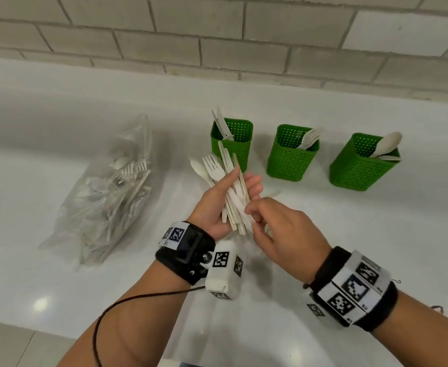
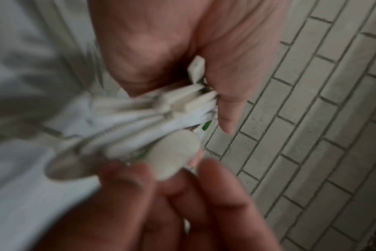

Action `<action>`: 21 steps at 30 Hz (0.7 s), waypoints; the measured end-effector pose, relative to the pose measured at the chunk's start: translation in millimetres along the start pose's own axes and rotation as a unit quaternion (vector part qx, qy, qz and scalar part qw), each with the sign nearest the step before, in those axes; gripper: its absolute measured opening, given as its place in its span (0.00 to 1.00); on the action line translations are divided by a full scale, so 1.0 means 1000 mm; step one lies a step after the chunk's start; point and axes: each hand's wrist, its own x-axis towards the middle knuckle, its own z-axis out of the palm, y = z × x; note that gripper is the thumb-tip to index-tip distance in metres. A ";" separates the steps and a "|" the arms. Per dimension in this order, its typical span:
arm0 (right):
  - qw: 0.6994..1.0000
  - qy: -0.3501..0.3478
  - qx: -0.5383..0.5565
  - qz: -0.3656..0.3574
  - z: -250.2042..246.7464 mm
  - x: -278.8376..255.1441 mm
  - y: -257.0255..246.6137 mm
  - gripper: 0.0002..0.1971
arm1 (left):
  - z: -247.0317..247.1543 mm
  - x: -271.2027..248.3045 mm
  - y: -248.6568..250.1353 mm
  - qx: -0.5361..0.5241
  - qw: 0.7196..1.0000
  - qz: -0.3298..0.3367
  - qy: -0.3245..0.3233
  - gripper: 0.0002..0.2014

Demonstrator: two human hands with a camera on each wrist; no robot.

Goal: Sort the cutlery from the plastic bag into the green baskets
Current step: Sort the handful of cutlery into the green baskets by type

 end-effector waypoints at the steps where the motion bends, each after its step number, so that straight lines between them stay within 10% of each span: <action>1: 1.000 -0.019 0.010 -0.002 0.002 -0.002 0.003 0.11 | 0.001 -0.001 0.000 0.007 1.000 0.015 0.003 0.08; 4: 0.989 -0.117 0.065 0.056 0.003 -0.003 0.024 0.22 | -0.003 -0.010 0.005 0.146 0.983 0.103 0.052 0.03; 9: 0.912 -0.365 -0.137 0.123 0.010 0.018 0.065 0.63 | -0.021 -0.042 0.032 0.460 0.870 0.135 0.112 0.06; 13: 0.911 -0.359 -0.199 0.043 0.019 0.043 0.070 0.44 | -0.041 -0.053 0.043 0.687 0.717 0.039 0.113 0.08; 21: 0.906 -0.361 -0.214 0.058 0.020 0.039 0.061 0.08 | -0.028 -0.039 -0.001 0.834 0.536 0.038 0.123 0.21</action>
